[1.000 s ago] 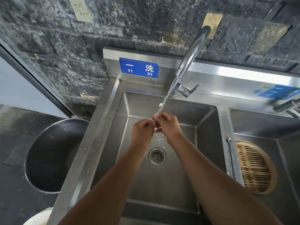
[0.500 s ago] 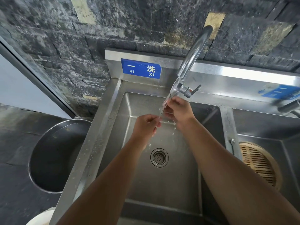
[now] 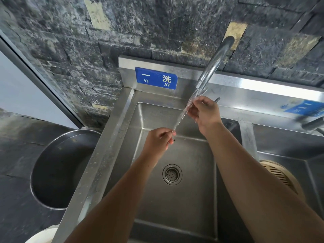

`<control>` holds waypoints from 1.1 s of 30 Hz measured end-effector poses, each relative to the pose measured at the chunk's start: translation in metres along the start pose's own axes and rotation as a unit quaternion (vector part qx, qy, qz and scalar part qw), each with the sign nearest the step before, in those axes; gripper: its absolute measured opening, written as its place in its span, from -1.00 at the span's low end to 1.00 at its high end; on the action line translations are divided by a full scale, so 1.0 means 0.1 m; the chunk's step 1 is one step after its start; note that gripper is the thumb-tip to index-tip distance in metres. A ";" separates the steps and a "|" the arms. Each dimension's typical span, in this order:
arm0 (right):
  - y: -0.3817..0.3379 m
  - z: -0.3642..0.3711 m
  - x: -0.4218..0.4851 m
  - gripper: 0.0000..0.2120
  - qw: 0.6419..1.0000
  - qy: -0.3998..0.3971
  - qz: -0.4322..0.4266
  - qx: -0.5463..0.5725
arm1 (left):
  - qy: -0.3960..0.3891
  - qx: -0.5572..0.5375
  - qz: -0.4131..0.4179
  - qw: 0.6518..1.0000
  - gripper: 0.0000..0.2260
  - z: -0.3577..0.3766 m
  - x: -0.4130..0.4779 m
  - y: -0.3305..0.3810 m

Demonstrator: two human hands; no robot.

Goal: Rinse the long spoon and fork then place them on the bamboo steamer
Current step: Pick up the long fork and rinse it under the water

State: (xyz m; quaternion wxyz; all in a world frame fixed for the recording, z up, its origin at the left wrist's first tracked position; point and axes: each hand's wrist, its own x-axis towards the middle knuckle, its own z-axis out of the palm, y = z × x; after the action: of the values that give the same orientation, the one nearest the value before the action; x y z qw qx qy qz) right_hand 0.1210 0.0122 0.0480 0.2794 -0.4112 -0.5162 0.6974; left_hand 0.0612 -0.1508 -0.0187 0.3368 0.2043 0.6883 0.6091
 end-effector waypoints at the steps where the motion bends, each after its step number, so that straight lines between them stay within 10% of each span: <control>1: 0.02 0.01 -0.02 -0.76 1.000 -0.002 -0.002 -0.010 | 0.001 -0.005 0.000 1.000 -0.82 0.01 0.00 -0.01; 33: 0.31 0.04 -0.26 -0.84 0.997 -0.043 0.013 -0.059 | -0.100 0.009 -0.026 0.995 -0.84 -0.05 -0.02 -0.02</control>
State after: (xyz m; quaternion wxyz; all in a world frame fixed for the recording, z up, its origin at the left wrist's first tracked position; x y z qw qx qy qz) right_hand 0.1314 -0.0203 0.0268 0.2226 -0.4030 -0.5629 0.6864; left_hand 0.0597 -0.1562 -0.0197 0.4180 0.2495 0.6618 0.5702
